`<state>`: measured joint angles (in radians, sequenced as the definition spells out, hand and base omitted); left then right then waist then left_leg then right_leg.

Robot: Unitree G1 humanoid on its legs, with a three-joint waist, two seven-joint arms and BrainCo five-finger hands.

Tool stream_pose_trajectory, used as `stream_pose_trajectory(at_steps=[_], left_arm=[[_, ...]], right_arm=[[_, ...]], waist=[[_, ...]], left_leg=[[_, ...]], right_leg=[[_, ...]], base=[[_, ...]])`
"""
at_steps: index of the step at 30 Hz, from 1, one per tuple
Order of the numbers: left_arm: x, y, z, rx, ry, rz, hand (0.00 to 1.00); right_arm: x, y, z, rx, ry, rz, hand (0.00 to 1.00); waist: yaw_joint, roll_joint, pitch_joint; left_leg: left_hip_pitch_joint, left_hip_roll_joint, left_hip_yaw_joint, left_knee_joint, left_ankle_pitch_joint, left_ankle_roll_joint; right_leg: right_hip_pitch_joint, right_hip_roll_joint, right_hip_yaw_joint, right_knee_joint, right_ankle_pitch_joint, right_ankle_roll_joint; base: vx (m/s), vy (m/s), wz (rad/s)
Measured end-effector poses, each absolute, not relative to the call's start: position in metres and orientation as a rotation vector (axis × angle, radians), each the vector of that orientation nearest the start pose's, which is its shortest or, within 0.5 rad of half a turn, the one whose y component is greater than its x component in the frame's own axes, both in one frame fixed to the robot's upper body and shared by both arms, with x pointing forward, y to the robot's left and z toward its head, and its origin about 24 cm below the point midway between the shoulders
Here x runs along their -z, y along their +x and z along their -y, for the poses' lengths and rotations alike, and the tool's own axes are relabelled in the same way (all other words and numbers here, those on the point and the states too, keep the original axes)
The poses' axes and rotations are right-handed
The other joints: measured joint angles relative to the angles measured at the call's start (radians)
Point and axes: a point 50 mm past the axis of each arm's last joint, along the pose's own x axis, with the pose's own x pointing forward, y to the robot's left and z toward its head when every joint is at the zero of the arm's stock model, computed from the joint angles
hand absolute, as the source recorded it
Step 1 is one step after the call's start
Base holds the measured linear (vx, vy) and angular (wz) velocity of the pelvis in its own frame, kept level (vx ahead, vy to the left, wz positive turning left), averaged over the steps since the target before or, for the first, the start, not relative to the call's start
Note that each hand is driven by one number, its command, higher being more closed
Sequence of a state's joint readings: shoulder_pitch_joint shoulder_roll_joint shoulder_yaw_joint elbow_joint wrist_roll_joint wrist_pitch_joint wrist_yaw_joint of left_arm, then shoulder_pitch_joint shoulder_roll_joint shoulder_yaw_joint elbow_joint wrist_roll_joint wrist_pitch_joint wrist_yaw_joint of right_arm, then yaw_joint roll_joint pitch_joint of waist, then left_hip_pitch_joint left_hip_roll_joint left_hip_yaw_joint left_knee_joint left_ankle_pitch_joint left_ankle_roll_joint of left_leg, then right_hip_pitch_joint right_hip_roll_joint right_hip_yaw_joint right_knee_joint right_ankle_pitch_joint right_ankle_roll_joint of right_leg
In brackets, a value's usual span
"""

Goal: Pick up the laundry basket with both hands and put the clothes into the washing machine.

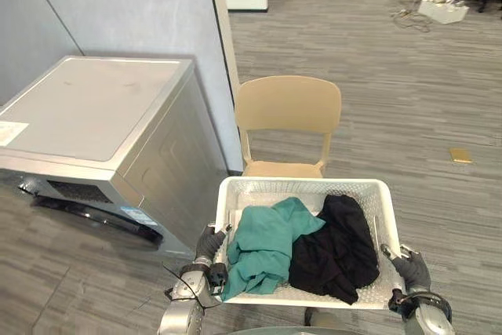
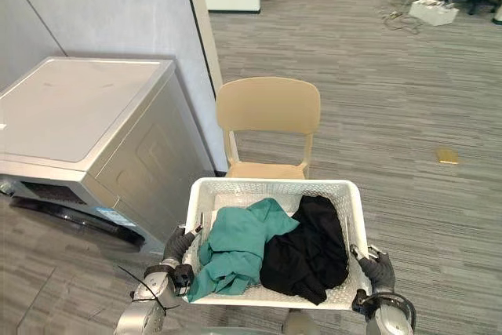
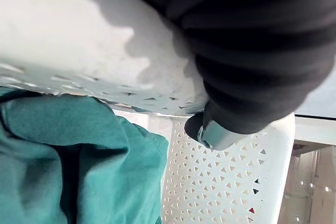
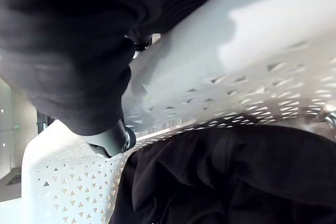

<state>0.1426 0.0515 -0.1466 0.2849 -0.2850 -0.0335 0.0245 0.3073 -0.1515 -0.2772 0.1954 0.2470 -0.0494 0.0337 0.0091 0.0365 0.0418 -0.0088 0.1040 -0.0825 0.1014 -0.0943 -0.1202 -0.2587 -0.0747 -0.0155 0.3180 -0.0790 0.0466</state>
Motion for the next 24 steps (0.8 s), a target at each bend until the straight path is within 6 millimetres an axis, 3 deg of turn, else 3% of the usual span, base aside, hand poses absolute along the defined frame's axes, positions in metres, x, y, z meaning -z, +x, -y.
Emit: stream_pose_trajectory(at_steps=[2, 5, 10, 15, 18, 20, 24], left_arm=[[0.045, 0.221, -0.139, 0.016, -0.215, -0.369, 1.00], [0.014, 0.271, -0.144, 0.007, -0.189, -0.242, 1.00], [-0.040, 0.342, -0.159, -0.038, -0.157, -0.134, 1.00], [-0.080, 0.378, -0.161, -0.058, -0.129, -0.080, 1.00], [-0.117, 0.397, -0.156, -0.048, -0.116, -0.009, 1.00], [-0.150, 0.408, -0.155, -0.049, -0.116, 0.068, 1.00], [-0.192, 0.417, -0.148, -0.041, -0.123, 0.164, 1.00]], right_arm=[[0.035, 0.175, 0.271, 0.363, 0.081, -0.333, 1.00], [0.007, 0.238, 0.271, 0.306, 0.103, -0.213, 1.00], [-0.036, 0.320, 0.255, 0.264, 0.155, -0.128, 1.00], [-0.066, 0.354, 0.248, 0.284, 0.212, -0.091, 1.00], [-0.097, 0.369, 0.248, 0.291, 0.233, -0.022, 1.00], [-0.128, 0.381, 0.249, 0.290, 0.236, 0.058, 1.00], [-0.168, 0.389, 0.256, 0.290, 0.245, 0.160, 1.00]], waist=[[-0.002, -0.004, 0.041], [-0.021, -0.001, 0.154], [-0.021, -0.040, 0.303], [-0.007, -0.038, 0.370], [0.007, -0.040, 0.377], [0.009, -0.039, 0.380], [0.010, -0.038, 0.382]], left_leg=[[-0.036, 0.004, -0.007, 0.000, 0.008, -0.010], [-0.140, 0.002, -0.004, -0.008, 0.011, -0.008], [-0.266, -0.041, 0.051, -0.013, 0.051, 0.011], [-0.374, -0.048, 0.093, 0.087, 0.039, 0.022], [-0.481, -0.012, 0.109, 0.238, -0.037, 0.017], [-0.572, 0.024, 0.112, 0.359, -0.093, 0.017], [-0.678, 0.053, 0.118, 0.466, -0.141, 0.025]], right_leg=[[-0.033, 0.002, -0.016, -0.004, 0.018, -0.009], [-0.123, 0.007, -0.013, -0.052, 0.096, 0.001], [-0.181, -0.022, 0.046, -0.267, 0.267, 0.040], [-0.237, -0.034, 0.077, -0.317, 0.341, 0.050], [-0.276, -0.009, 0.085, -0.324, 0.366, 0.039], [-0.313, 0.021, 0.088, -0.323, 0.376, 0.040], [-0.373, 0.043, 0.095, -0.324, 0.391, 0.043]], base=[[-0.11, -0.056, 0.22], [-0.24, 0.005, 0.03], [-0.24, 0.072, -0.24], [-0.08, 0.005, -0.16], [-0.06, 0.015, -0.25], [-0.11, 0.022, -0.27], [-0.12, 0.045, -0.18]])
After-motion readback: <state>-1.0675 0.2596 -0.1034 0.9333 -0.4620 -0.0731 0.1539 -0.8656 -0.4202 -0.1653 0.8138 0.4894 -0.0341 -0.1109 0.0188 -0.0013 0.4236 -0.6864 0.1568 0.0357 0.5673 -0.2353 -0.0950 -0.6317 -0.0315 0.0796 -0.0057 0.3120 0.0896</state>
